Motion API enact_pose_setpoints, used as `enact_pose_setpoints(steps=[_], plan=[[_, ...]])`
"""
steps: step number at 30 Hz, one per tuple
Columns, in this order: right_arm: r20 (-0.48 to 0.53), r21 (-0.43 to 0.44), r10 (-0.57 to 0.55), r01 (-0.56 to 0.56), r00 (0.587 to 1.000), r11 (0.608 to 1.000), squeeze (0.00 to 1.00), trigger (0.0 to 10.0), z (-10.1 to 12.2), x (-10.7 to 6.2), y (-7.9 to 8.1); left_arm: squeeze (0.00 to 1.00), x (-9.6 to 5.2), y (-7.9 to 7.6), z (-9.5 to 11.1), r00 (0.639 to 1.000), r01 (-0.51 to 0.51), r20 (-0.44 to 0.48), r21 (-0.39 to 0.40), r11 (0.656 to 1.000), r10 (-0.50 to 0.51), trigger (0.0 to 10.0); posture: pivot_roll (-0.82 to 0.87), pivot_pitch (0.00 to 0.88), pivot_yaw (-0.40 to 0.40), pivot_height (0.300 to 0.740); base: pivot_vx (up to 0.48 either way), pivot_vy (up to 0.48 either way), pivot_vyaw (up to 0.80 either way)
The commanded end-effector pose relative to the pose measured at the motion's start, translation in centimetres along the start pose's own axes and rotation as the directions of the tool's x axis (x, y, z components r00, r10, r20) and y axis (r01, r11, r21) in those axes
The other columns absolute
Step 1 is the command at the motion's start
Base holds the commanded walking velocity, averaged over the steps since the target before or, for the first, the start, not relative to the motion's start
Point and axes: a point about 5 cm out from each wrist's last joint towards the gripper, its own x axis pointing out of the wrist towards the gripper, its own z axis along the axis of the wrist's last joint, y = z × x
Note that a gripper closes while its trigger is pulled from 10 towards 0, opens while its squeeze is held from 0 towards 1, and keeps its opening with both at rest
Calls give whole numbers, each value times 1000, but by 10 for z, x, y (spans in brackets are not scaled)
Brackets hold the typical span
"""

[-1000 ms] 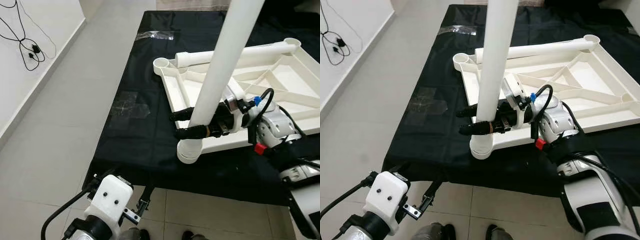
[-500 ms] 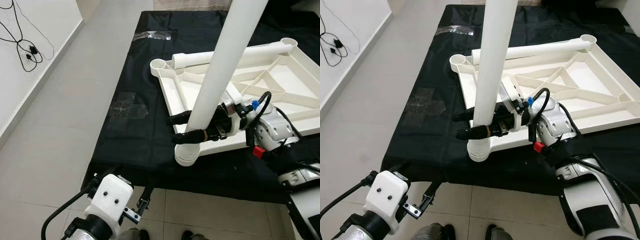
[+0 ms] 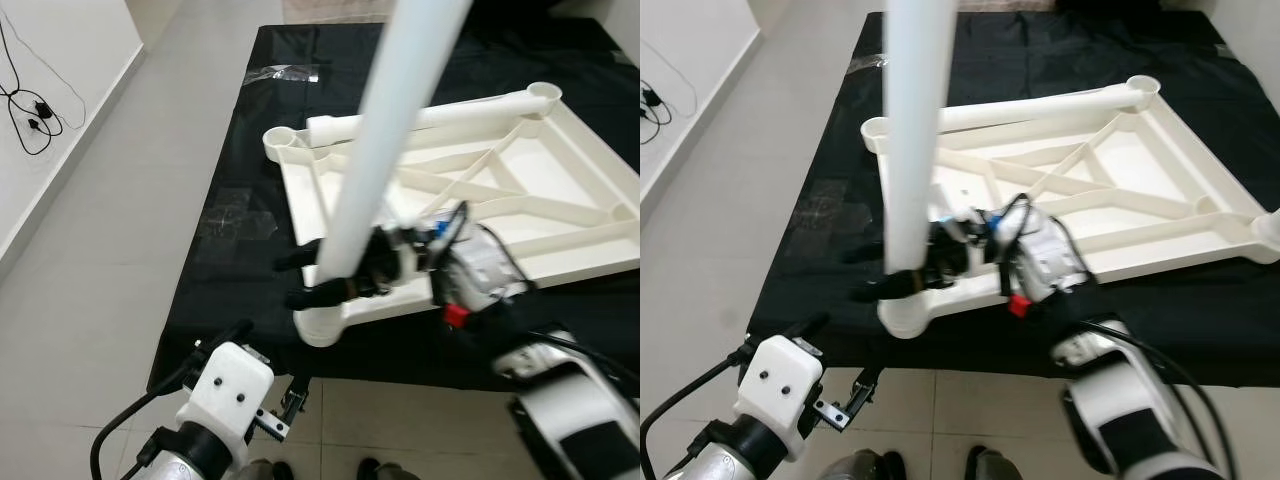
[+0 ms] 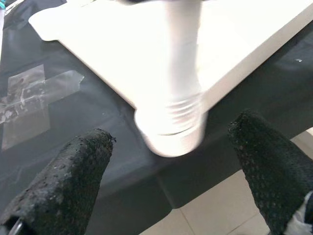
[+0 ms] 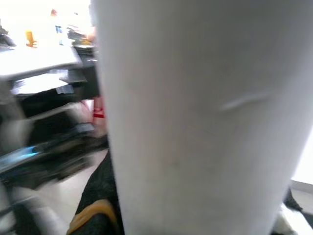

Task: Building children table

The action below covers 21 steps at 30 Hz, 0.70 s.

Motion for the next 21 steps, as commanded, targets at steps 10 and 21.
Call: enact_pose_setpoints(steps=[10,21], plan=[[-162,-111,-373,358,914,927,0,10000,-16,7,-29,0,2,-2,5,1000,-12,10,-18,1000,12,10000,205,256,-16,740,0,0,0],[-138,88,-16,28,990,996,0,10000,-21,0,-6,0,1,-5,2,1000,-12,-1,-20,1000,12,10000,194,259,-19,740,0,0,0]])
